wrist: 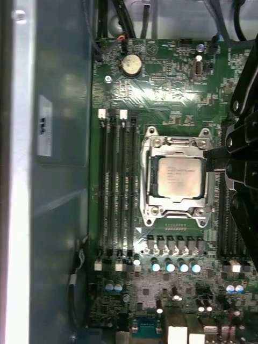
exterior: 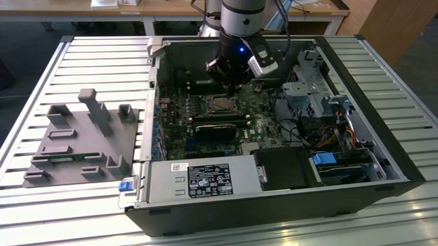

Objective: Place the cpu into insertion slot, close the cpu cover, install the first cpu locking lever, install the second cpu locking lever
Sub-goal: 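Install the second cpu locking lever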

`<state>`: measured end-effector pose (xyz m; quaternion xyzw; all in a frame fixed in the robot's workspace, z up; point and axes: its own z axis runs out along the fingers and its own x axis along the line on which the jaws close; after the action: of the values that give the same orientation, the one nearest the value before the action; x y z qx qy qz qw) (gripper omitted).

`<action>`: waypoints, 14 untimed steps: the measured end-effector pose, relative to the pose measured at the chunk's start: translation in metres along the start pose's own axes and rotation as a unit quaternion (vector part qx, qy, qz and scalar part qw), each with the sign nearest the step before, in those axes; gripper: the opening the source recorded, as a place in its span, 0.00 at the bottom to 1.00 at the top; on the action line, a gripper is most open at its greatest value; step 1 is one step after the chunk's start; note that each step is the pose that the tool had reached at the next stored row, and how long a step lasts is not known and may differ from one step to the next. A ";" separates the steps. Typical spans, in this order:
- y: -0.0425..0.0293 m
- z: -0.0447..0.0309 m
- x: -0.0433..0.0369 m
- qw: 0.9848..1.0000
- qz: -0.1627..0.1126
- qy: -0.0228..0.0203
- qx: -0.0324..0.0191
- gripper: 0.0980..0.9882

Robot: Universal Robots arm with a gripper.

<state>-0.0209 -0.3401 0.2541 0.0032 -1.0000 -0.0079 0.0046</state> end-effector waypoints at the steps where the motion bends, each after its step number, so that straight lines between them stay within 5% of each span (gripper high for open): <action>1: -0.0025 0.0000 0.0000 1.000 0.000 0.000 0.000 0.01; 14: -0.0075 0.0041 0.0000 1.000 -0.002 0.001 -0.003 0.01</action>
<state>-0.0210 -0.3475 0.2498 0.0053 -0.9999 -0.0106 0.0059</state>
